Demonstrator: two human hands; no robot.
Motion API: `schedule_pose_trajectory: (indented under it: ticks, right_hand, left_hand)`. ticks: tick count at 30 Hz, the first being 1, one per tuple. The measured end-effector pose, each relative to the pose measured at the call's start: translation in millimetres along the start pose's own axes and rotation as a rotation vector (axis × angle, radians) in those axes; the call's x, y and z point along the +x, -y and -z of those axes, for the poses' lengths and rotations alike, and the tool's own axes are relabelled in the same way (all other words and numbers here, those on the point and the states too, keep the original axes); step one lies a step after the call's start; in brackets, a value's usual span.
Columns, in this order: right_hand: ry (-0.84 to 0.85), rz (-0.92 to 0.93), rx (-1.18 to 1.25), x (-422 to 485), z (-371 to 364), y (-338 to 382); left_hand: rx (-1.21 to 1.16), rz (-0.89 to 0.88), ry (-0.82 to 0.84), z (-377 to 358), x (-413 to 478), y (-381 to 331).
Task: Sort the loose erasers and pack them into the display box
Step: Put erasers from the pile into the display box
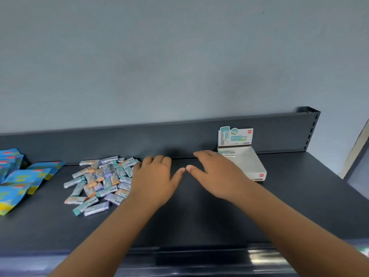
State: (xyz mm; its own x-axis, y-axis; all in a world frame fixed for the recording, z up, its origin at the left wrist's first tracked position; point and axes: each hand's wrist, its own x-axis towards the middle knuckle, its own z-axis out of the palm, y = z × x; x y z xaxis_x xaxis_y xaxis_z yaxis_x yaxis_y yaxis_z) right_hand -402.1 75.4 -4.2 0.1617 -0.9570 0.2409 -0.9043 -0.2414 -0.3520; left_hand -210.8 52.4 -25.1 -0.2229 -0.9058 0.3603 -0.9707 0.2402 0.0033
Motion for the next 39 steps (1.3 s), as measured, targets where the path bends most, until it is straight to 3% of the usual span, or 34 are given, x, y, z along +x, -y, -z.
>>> schedule_pose_trajectory:
  ticks: [7,15,20,24,30,39]
  right_hand:
    - [0.013,-0.056,0.006,3.3,-33.9,47.0]
    - [0.082,0.037,0.018,50.4,-62.5,91.4]
    - [0.16,0.077,-0.042,84.6,-81.7,122.0]
    - [0.199,0.067,-0.144,107.0,-102.4,143.4]
    - [0.219,-0.095,-0.226,133.2,-115.2,168.1]
    - [0.153,-0.321,-0.251,140.9,-130.1,181.4]
  left_hand:
    - [-0.03,-0.01,0.017,-0.8,-17.5,63.9]
    - [-0.109,0.042,-0.011,-2.4,1.9,133.1]
    - [-0.136,0.059,0.095,2.8,16.0,183.4]
    - [-0.145,-0.02,0.204,0.3,28.4,210.8]
    - [-0.201,-0.229,0.321,-12.5,45.5,236.6]
    - [-0.192,-0.476,0.349,-17.8,65.0,239.4]
